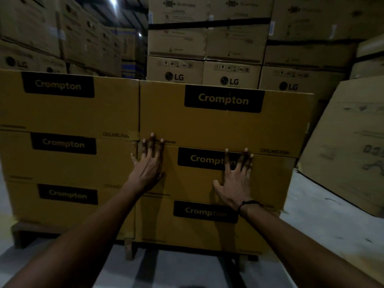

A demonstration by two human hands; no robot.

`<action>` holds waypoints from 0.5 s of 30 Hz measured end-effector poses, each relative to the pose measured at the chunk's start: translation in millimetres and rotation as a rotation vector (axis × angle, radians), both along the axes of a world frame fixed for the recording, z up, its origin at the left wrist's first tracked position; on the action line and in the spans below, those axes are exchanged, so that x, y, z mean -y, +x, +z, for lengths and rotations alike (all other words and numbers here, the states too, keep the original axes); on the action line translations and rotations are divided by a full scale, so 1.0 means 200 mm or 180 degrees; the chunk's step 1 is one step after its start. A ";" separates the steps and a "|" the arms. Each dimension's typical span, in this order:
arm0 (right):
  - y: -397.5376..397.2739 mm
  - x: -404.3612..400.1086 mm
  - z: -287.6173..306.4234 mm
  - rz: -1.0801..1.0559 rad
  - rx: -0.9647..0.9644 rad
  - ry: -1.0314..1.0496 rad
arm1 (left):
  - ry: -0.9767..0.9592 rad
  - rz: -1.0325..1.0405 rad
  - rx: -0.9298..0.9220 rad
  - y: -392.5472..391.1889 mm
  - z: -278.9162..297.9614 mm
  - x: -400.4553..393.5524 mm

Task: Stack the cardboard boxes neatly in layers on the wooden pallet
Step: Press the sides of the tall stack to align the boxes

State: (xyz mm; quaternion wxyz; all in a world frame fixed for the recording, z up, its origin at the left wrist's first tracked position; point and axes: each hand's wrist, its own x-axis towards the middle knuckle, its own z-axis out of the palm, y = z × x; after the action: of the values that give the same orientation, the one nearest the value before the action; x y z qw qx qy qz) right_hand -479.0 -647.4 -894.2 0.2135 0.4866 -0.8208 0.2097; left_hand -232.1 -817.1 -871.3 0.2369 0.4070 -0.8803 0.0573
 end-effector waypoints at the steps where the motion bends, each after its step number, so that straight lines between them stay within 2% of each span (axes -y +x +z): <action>1: 0.01 0.00 0.01 0.0017 0.0012 0.0025 | -0.0009 0.0002 -0.0008 0.00 0.00 0.01; 12: 0.10 0.02 0.00 0.0176 -0.0026 0.0095 | -0.0030 -0.0027 0.0045 0.07 0.01 0.02; 15: 0.16 0.04 0.00 0.0344 -0.0316 0.0163 | -0.0040 -0.0062 0.0111 0.14 0.01 0.02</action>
State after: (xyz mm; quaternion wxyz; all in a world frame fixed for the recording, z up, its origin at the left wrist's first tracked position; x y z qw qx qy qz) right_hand -446.1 -656.3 -893.8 0.2298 0.5454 -0.7868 0.1755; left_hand -203.9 -820.7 -869.3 0.2247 0.3958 -0.8879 0.0676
